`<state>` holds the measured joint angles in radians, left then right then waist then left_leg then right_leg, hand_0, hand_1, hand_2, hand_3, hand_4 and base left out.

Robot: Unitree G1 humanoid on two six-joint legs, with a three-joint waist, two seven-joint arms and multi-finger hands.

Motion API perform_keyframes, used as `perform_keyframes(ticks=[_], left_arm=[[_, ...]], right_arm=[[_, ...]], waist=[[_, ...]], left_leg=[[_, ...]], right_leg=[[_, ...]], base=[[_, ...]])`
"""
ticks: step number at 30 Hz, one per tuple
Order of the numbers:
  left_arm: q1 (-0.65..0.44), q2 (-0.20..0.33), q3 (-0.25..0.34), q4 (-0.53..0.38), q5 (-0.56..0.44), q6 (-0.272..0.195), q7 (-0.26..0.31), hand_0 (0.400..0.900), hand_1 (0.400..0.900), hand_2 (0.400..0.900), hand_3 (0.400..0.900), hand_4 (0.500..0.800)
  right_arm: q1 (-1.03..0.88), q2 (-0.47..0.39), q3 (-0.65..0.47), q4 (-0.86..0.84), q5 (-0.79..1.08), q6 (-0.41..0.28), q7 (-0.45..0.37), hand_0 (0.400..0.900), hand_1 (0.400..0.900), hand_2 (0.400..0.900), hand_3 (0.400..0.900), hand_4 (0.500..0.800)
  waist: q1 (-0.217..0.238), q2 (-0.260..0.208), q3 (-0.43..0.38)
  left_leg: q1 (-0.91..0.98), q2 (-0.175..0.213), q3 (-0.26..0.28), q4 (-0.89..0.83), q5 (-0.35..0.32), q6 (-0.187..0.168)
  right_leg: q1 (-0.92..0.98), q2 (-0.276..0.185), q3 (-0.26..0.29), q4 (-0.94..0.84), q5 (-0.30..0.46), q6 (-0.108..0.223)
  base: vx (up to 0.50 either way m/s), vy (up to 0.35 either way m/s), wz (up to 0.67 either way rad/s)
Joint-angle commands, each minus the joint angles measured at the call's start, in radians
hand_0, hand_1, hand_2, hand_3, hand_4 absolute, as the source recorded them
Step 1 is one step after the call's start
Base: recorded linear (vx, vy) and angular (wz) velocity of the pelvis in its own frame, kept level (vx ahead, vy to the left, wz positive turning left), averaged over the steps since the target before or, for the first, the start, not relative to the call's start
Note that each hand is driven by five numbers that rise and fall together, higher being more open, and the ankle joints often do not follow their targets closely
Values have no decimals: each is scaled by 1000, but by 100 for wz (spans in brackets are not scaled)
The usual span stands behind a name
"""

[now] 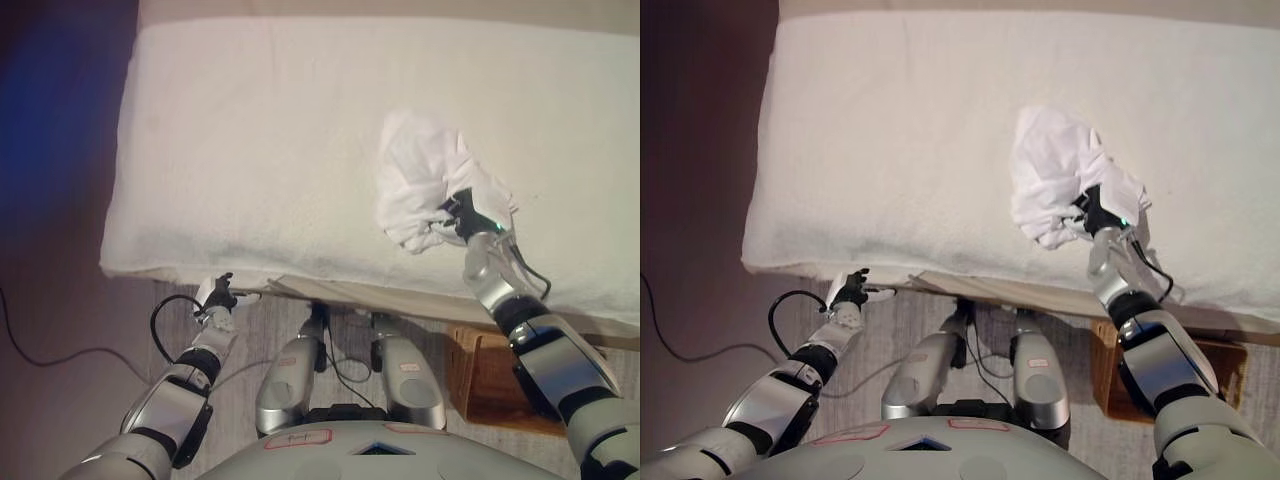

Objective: Put the clothes on the bed into the basket.

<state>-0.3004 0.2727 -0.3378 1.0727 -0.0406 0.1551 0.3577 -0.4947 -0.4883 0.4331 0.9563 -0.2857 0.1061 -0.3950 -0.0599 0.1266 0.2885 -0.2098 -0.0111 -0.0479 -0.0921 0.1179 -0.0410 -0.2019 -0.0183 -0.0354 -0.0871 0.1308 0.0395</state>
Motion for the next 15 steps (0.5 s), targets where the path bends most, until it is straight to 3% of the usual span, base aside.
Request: perform_keyframes(ticks=[1, 15], left_arm=[[29, 5, 8, 96, 57, 4, 13, 900, 900, 900, 900, 800], [80, 63, 61, 56, 86, 16, -17, 900, 900, 900, 900, 800]], right_arm=[[94, -92, -62, 106, 8, 26, -18, 400, 400, 400, 400, 500], [230, -317, -317, 256, 33, 62, 27, 400, 400, 400, 400, 500]], waist=[[-45, -29, -147], [-112, -40, -249]], left_leg=[[135, 16, 78, 5, -125, -11], [270, 26, 178, 5, -167, -2]], right_leg=[[-5, -2, 80, 0, -46, 36], [88, 32, 156, 0, -50, 53]], base=[[-9, -29, -27], [-18, -25, -29]])
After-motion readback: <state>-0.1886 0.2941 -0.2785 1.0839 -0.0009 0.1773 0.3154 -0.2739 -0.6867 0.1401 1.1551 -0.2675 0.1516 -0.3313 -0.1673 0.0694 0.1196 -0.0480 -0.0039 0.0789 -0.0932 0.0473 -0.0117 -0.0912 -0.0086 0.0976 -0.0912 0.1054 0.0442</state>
